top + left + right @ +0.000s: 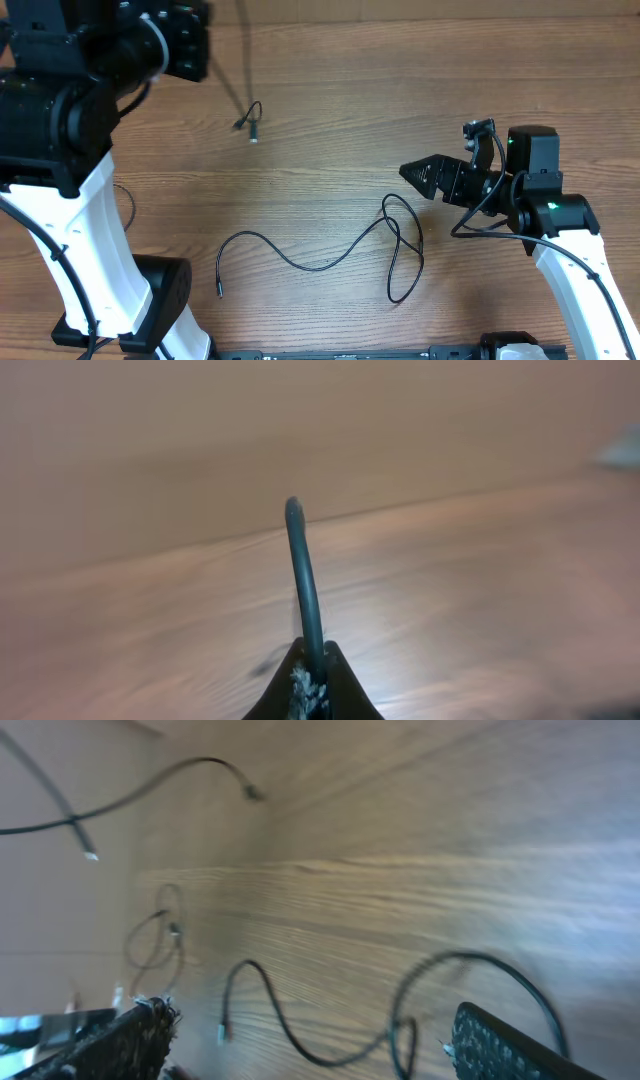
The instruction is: Untangle cables
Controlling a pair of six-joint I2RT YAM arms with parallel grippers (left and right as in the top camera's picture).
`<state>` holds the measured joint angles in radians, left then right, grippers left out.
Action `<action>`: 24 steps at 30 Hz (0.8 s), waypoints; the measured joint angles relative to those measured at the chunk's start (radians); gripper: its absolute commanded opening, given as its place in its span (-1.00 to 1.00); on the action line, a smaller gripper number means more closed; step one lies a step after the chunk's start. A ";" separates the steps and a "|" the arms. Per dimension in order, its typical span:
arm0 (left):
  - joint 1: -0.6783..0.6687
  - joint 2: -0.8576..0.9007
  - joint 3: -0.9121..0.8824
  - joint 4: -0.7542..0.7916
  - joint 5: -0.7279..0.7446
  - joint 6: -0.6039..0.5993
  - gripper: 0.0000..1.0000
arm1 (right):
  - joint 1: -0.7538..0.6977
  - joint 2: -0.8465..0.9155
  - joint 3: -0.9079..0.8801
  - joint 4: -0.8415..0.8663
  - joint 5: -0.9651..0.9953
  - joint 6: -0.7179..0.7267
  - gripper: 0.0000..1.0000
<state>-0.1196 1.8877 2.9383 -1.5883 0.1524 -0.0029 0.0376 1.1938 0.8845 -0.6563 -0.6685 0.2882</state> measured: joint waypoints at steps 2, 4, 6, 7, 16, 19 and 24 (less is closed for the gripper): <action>0.027 0.000 0.000 -0.013 -0.116 -0.032 -0.92 | 0.000 0.000 0.000 -0.017 0.033 0.000 0.74; 0.065 0.000 0.000 -0.024 -0.220 -0.071 -0.92 | 0.000 0.000 0.000 -0.026 0.059 0.000 0.74; 0.111 0.000 -0.003 -0.037 -0.297 -0.109 -0.92 | 0.000 0.000 0.000 -0.033 0.074 0.000 0.74; 0.139 0.000 -0.008 -0.047 -0.328 -0.129 -0.91 | 0.000 0.000 0.000 -0.036 0.080 0.000 0.74; 0.426 0.000 -0.150 -0.095 -0.419 -0.223 -0.92 | 0.000 0.000 0.000 -0.046 0.100 -0.001 0.73; 0.549 0.001 -0.212 -0.098 -0.426 -0.257 -0.92 | 0.000 0.000 0.000 -0.053 0.100 0.000 0.73; 0.770 0.002 -0.314 -0.099 -0.380 -0.306 -0.91 | 0.000 0.000 0.000 -0.055 0.116 0.000 0.73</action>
<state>0.6502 1.8893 2.6247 -1.6871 -0.2276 -0.3084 0.0372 1.1938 0.8845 -0.7113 -0.5529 0.2878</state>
